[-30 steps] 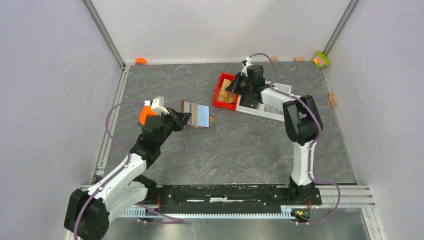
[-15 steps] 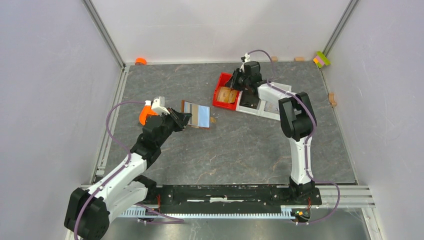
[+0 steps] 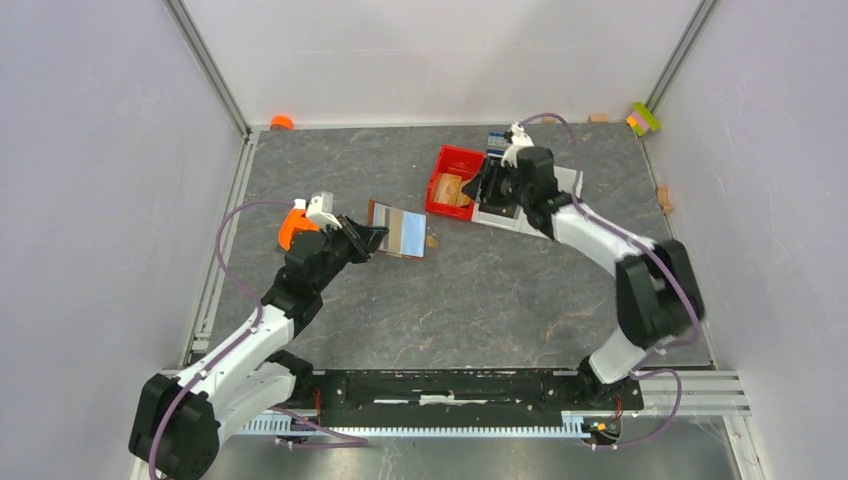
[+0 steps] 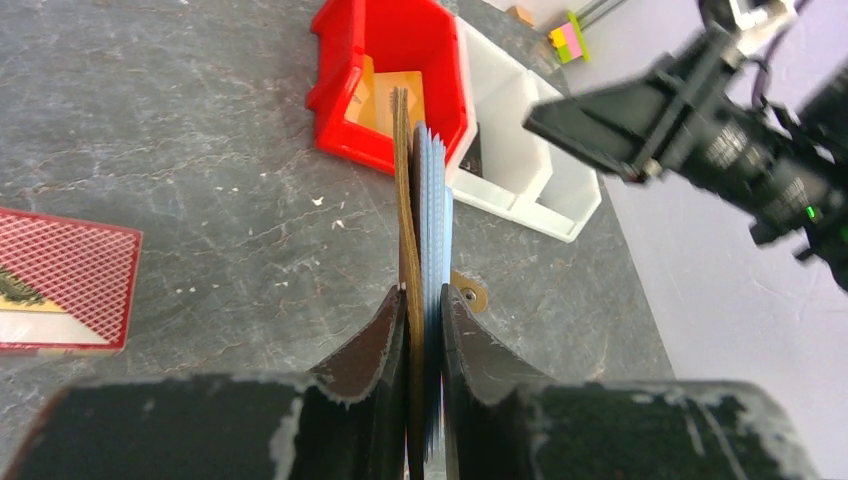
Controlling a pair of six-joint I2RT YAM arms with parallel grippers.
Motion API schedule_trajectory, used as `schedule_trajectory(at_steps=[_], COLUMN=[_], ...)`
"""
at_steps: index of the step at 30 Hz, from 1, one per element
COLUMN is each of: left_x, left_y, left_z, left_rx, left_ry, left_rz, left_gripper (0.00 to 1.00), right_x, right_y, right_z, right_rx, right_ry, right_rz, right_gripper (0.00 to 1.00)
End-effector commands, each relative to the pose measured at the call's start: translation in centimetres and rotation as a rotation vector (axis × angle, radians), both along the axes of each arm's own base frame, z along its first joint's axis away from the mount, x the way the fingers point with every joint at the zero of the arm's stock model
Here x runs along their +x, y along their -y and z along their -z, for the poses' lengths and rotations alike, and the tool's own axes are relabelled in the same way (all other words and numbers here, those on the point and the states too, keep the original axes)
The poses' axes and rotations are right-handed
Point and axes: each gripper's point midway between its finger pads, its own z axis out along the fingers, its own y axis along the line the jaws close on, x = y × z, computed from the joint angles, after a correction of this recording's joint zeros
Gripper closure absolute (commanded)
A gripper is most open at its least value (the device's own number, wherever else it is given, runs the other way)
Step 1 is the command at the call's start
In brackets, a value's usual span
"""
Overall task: Take the credit cards out of the card holder
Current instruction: Place the credit card in the storage box, then remove the credit card from the card holder.
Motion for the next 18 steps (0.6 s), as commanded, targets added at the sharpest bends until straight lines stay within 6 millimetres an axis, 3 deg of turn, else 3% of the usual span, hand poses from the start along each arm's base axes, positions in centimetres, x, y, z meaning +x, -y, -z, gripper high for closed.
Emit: schedule_trajectory(at_steps=[1,2,6,10,14,18], left_x=[-0.3,-0.5,-0.9,-1.0,-0.5,0.4], left_y=[1.7,2.0,3.5,5.6,7.6,8.9], left_z=[-2.9,-3.2,-3.8,-3.3,-1.6,1.4], left_rx=[-0.064,-0.077,-0.103,-0.121,-0.102,-0.004], left_ry=[0.117,0.132,0.168,0.141,0.075,-0.040], left_rz=[0.095,0.118,0.207,0.316,0.377,0.373], left_gripper=[0.98,0.98,0.98,0.98,0.98,0.98], right_x=[-5.4,-6.8,-10.8,-14.1,-14.8,-14.7], right_y=[0.3,0.6,-0.2,-1.8,-0.7,-0.8], right_z=[-4.0,-3.4,-4.5,-3.9,-2.7,-1.9], right_rx=[0.049,0.063,0.137,0.114,0.083,0.067], right_ry=[0.181,0.184,0.251,0.283,0.297,0.271], right_rz=[-0.084,-0.094,-0.148,-0.216,-0.177,-0.179], right_gripper=[0.41,0.38,0.28,0.27,0.30,0.35])
